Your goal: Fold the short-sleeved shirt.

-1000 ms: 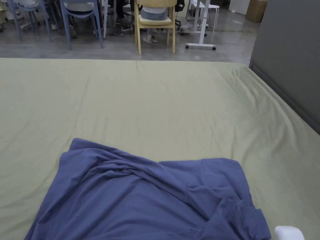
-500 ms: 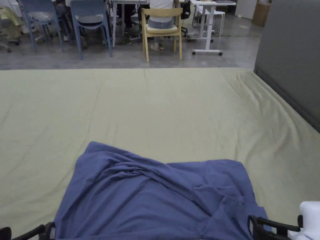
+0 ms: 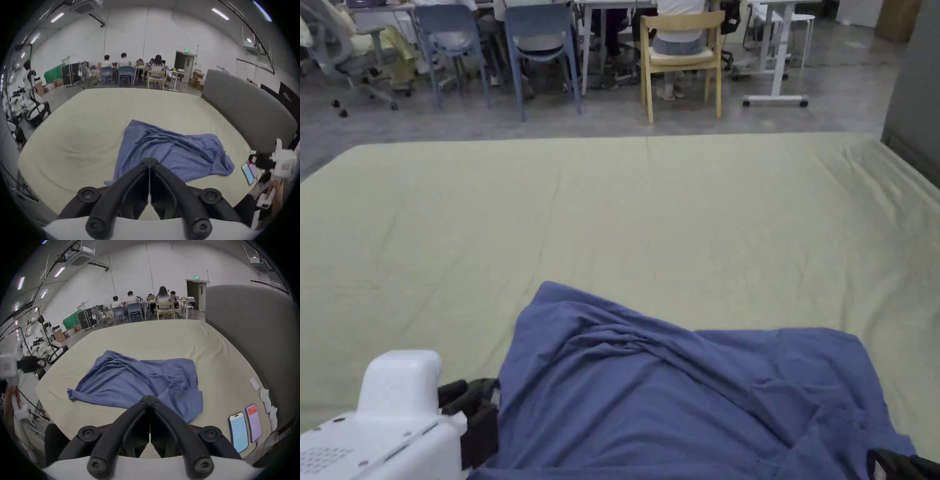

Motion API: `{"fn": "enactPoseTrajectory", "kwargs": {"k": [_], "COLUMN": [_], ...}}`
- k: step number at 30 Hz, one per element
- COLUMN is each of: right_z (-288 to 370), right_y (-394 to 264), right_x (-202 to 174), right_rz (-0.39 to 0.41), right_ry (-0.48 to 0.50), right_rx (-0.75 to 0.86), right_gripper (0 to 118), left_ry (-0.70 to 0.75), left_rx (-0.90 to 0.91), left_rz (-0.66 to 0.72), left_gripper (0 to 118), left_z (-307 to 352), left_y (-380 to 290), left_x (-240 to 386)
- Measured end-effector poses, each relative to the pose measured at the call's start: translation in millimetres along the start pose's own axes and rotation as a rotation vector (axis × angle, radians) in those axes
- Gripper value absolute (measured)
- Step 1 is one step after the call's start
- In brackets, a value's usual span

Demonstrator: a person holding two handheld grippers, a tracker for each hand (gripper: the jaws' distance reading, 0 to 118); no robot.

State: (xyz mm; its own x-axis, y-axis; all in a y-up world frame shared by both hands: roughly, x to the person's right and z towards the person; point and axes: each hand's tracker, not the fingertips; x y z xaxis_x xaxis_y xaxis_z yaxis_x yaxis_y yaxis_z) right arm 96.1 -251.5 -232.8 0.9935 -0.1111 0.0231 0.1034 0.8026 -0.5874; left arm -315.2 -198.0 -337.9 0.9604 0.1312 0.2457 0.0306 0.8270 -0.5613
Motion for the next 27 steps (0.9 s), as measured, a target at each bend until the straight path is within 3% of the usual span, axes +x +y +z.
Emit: {"fn": "enactPoseTrajectory", "kwargs": {"k": [1, 5, 8, 12, 16, 18, 20, 21, 22, 27], "right_z": [-4, -21, -38, -65, -88, -96, -100, -103, -105, -120], "right_y": [1, 13, 21, 24, 19, 13, 9, 7, 5, 2], "right_x": [1, 9, 15, 26, 36, 42, 45, 46, 47, 48], "right_rz": [0.004, 0.003, -0.003, 0.0, -0.003, -0.007, -0.011, -0.016, -0.024, -0.038], "right_ry": [-0.004, -0.001, -0.02, -0.064, -0.09, -0.098, -0.104, -0.103, -0.101, -0.069], "right_rx": [-0.003, -0.014, -0.027, -0.08, -0.121, -0.136, -0.146, -0.15, -0.156, -0.181], "right_gripper": [3, 3, 3, 3, 3, 3, 3, 3, 3, 3], "left_ry": [-0.02, 0.013, 0.104, 0.105, 0.123, 0.125, 0.136, 0.13, 0.106, 0.042], "left_rx": [0.01, -0.026, -0.177, -0.337, -0.474, -0.534, -0.446, -0.461, -0.45, -0.4], "left_rz": [0.007, -0.031, -0.044, -0.059, -0.046, -0.035, -0.02, -0.026, -0.04, -0.084], "left_gripper": [94, 97, 97, 97, 97, 88, 79, 58, 1, 0], "left_z": [-19, -147, -260, -382, -453, -468, -456, -449, -442, -392], "left_y": [12, 72, 101, 105, 80, 63, 63, 64, 64, 78], "left_x": [-6, -25, -41, -53, -58, -63, -61, -60, -58, -37]}}
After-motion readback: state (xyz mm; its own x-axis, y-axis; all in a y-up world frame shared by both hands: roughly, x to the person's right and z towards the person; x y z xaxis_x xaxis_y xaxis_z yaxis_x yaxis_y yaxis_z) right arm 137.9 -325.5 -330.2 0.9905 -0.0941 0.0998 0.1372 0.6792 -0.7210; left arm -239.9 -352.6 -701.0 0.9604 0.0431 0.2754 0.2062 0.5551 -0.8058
